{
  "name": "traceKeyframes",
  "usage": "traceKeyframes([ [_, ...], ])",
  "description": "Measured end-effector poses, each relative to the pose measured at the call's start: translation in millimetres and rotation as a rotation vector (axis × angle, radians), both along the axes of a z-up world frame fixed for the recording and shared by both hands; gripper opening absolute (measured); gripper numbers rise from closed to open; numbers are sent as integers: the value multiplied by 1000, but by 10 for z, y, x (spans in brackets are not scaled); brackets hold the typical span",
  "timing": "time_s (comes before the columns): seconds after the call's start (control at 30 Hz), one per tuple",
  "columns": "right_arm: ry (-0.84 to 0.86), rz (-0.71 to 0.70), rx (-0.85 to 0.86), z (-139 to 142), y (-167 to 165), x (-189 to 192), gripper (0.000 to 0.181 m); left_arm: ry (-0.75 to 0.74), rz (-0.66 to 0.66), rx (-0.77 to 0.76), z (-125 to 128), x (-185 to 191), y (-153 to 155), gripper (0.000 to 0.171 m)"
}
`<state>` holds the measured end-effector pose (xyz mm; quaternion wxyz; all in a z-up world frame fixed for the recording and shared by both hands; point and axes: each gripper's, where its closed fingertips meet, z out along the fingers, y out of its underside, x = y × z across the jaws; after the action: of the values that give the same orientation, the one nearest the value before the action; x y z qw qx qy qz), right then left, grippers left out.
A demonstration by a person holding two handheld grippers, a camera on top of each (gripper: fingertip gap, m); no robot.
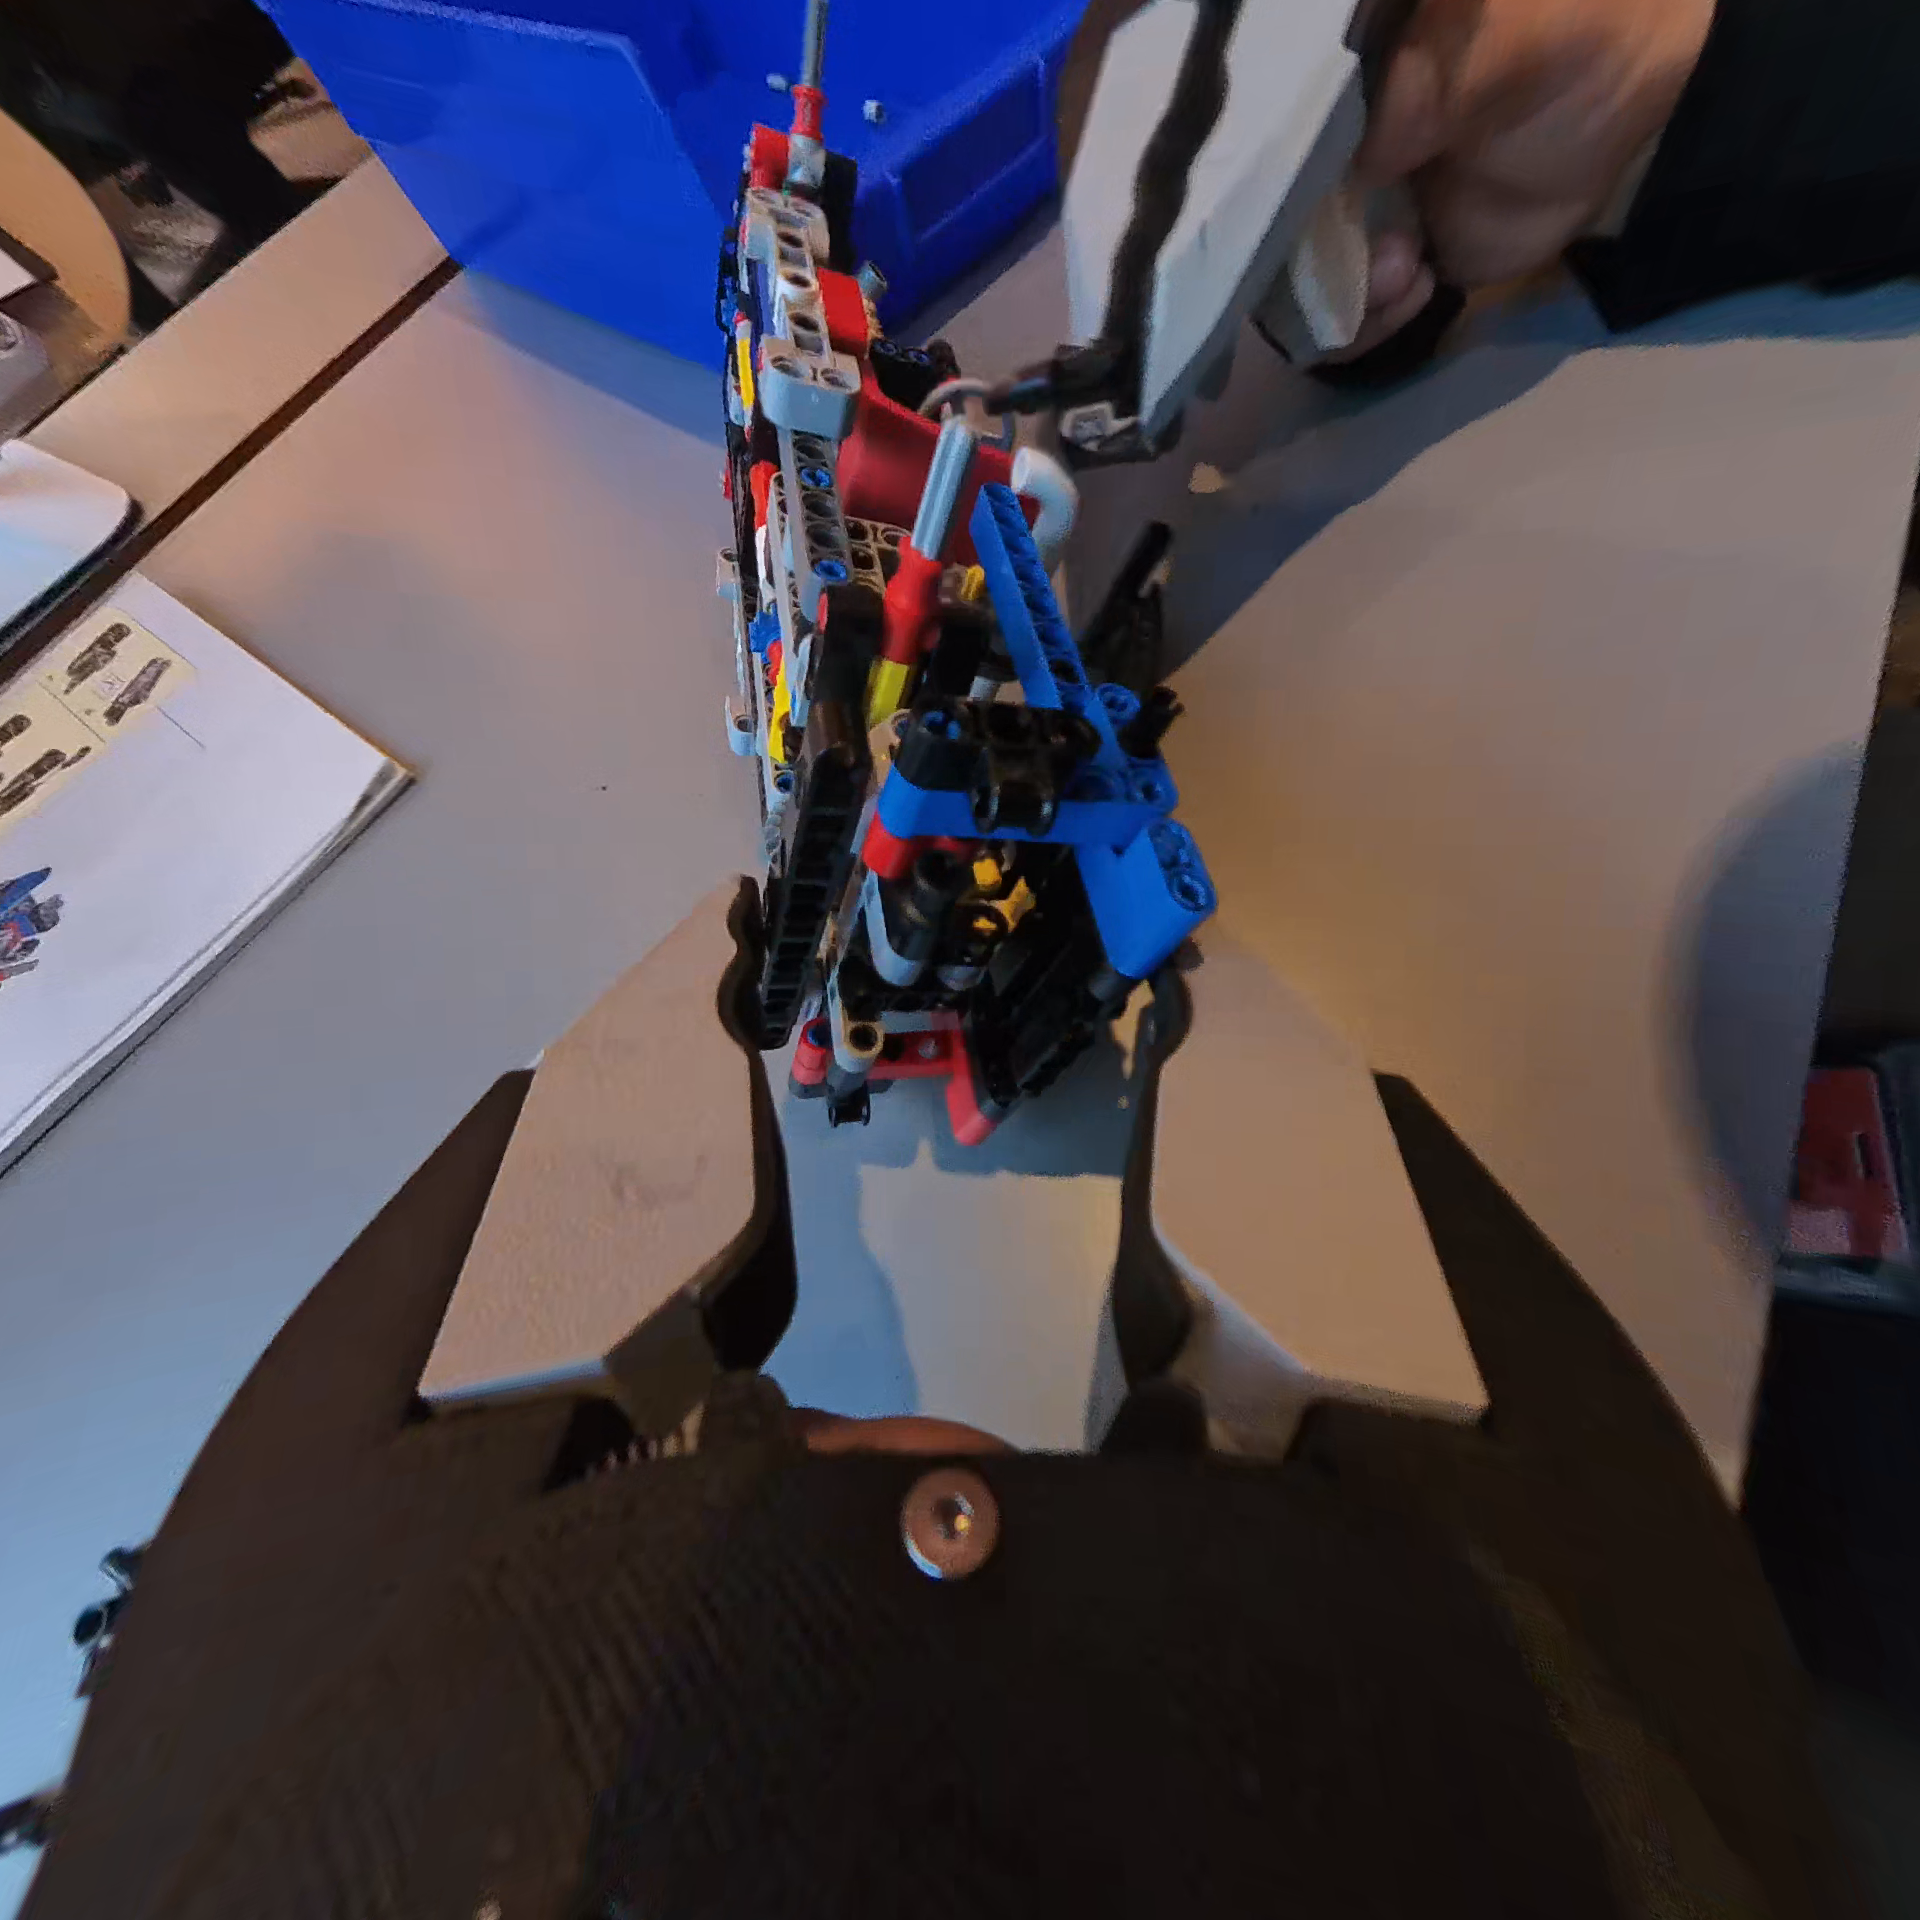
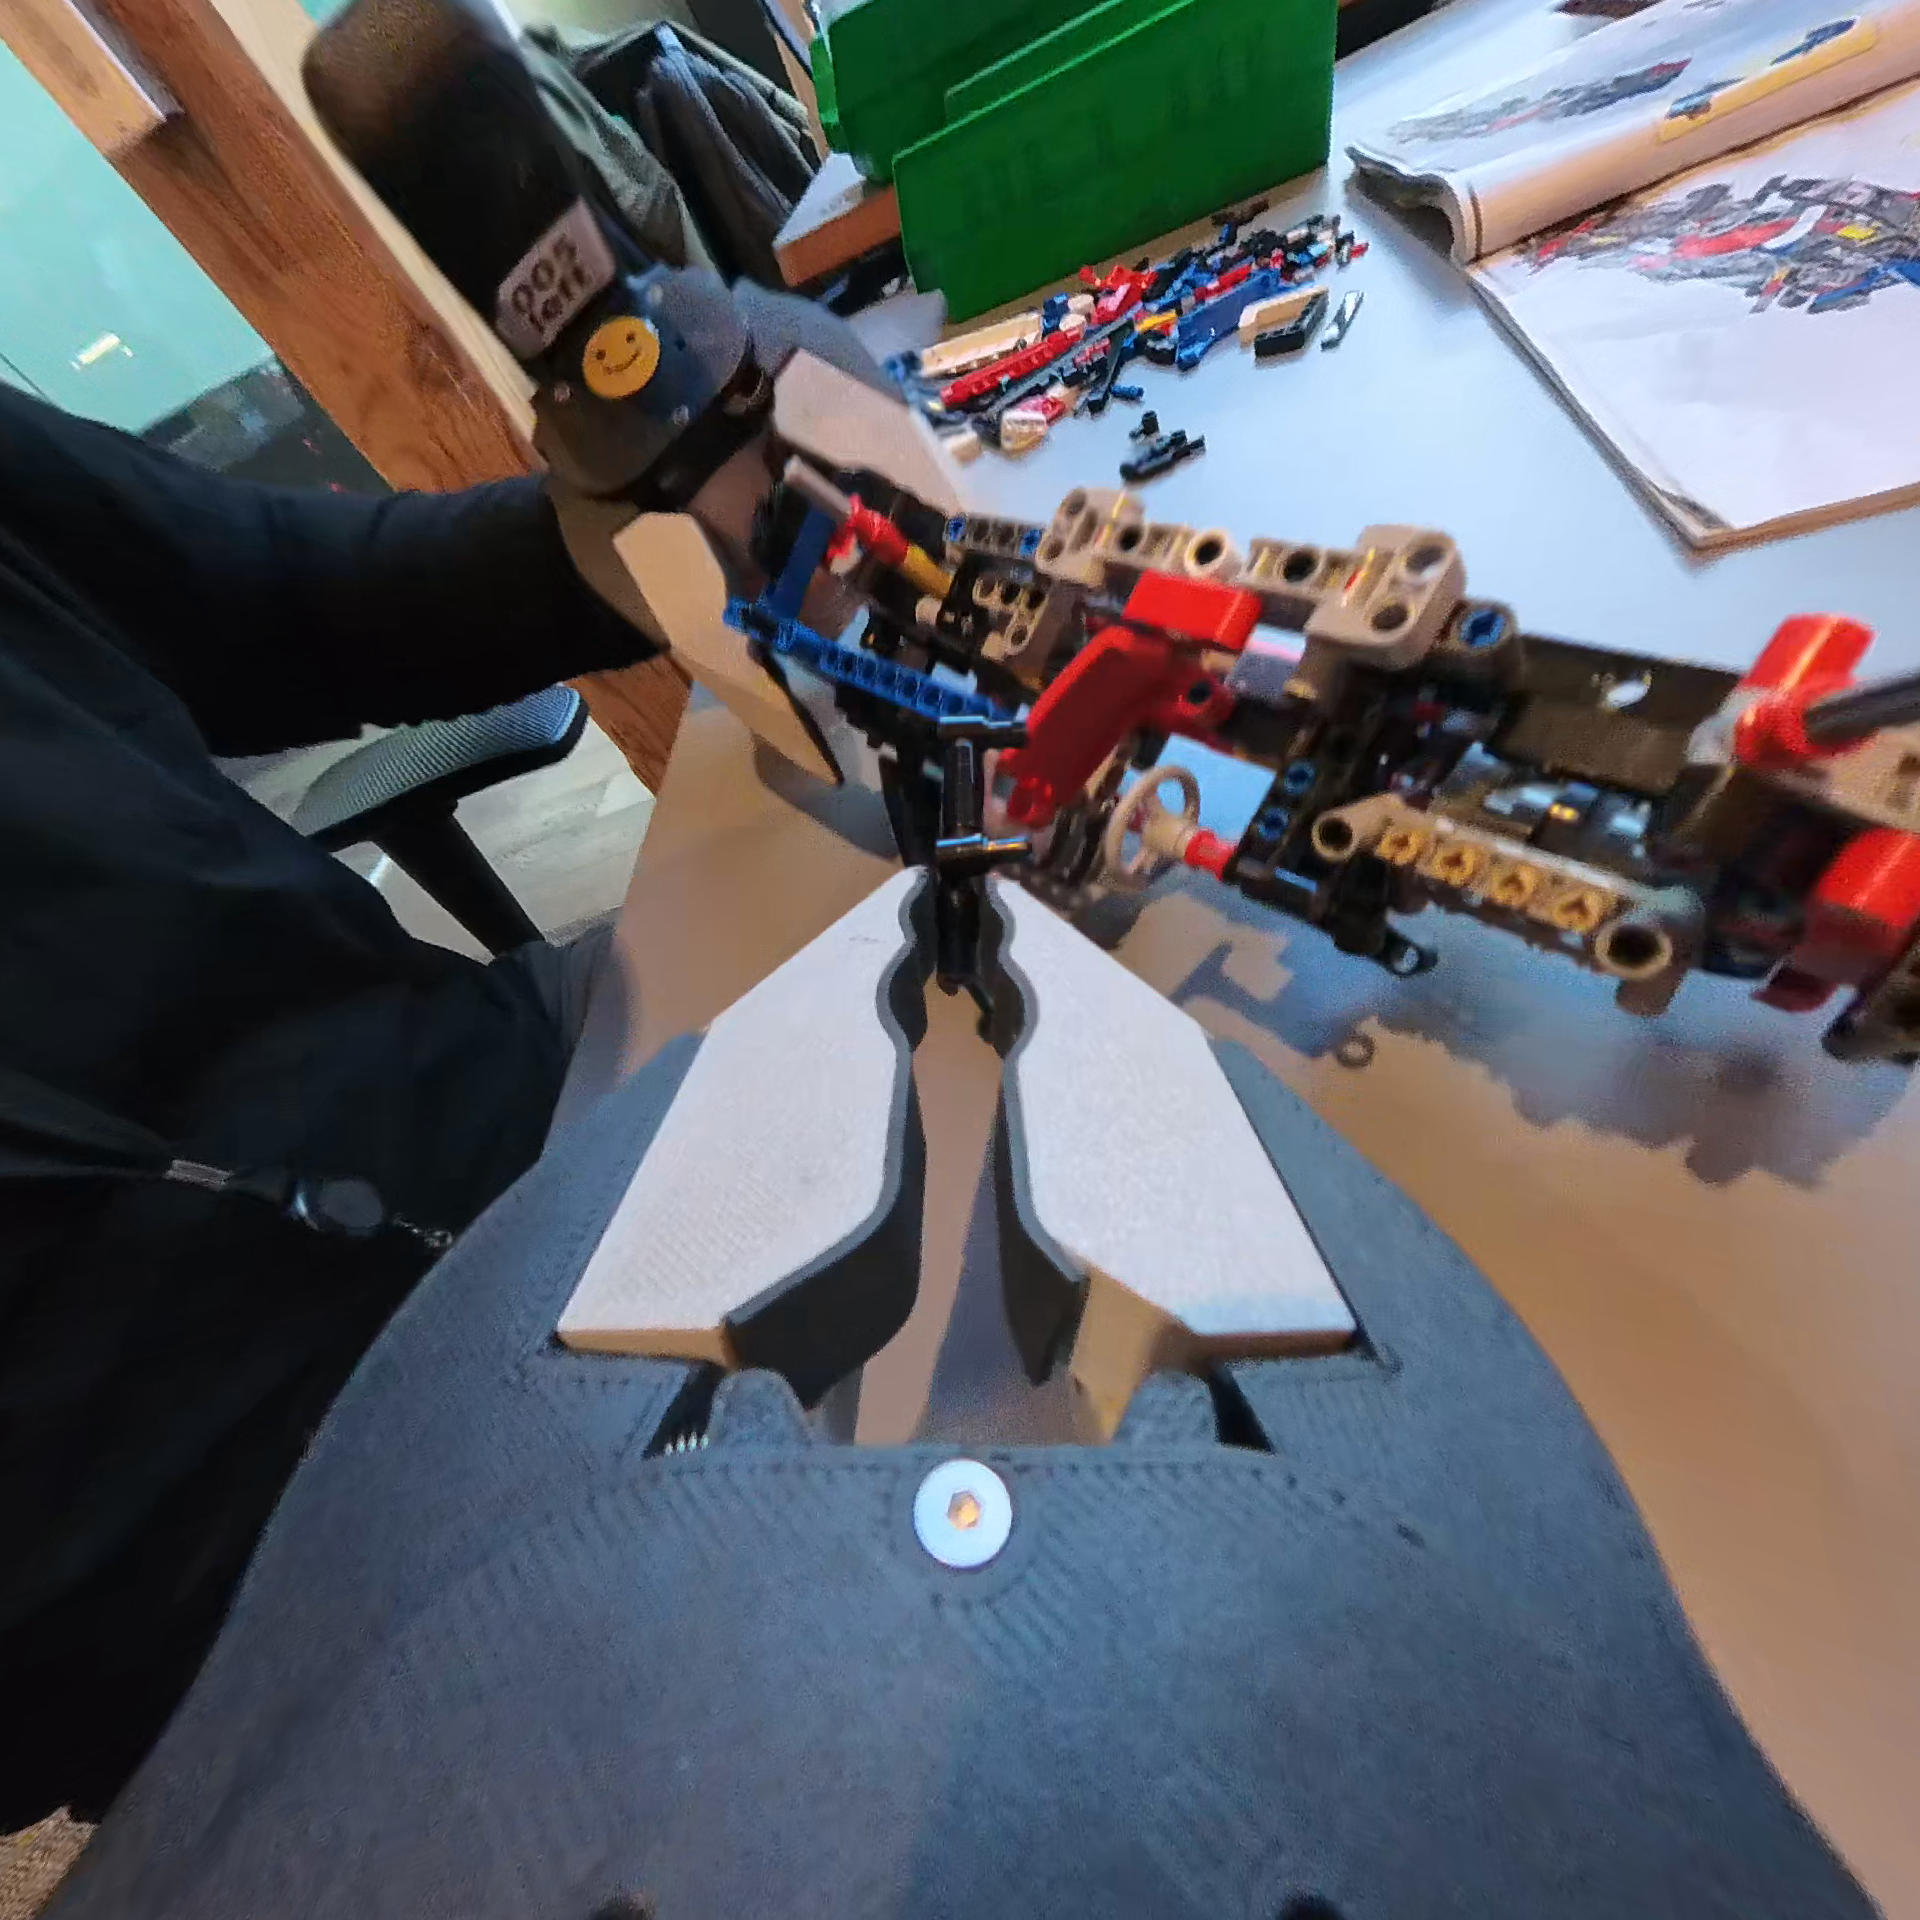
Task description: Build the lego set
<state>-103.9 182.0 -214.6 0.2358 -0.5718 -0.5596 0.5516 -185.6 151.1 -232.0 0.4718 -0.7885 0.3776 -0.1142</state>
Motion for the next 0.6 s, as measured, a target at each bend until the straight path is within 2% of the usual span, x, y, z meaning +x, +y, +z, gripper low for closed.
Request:
traceKeyframes([
  [0.17, 30, 4, -16, 29, -12, 27, 4, -64, -33, 28, 6, -171, 144, 73],
  [0.3, 38, 60, -59, 51, -63, -1, 4, -89, -89, 48, 17, -258, 207, 73],
  [0.47, -24, 132, -50, 14, -143, -186, 4, -59, -151, 68, 7, -326, 303, 72],
  [0.6, -120, 166, -17, -140, -212, -301, 4, -93, -161, 49, 15, -336, 341, 72],
])
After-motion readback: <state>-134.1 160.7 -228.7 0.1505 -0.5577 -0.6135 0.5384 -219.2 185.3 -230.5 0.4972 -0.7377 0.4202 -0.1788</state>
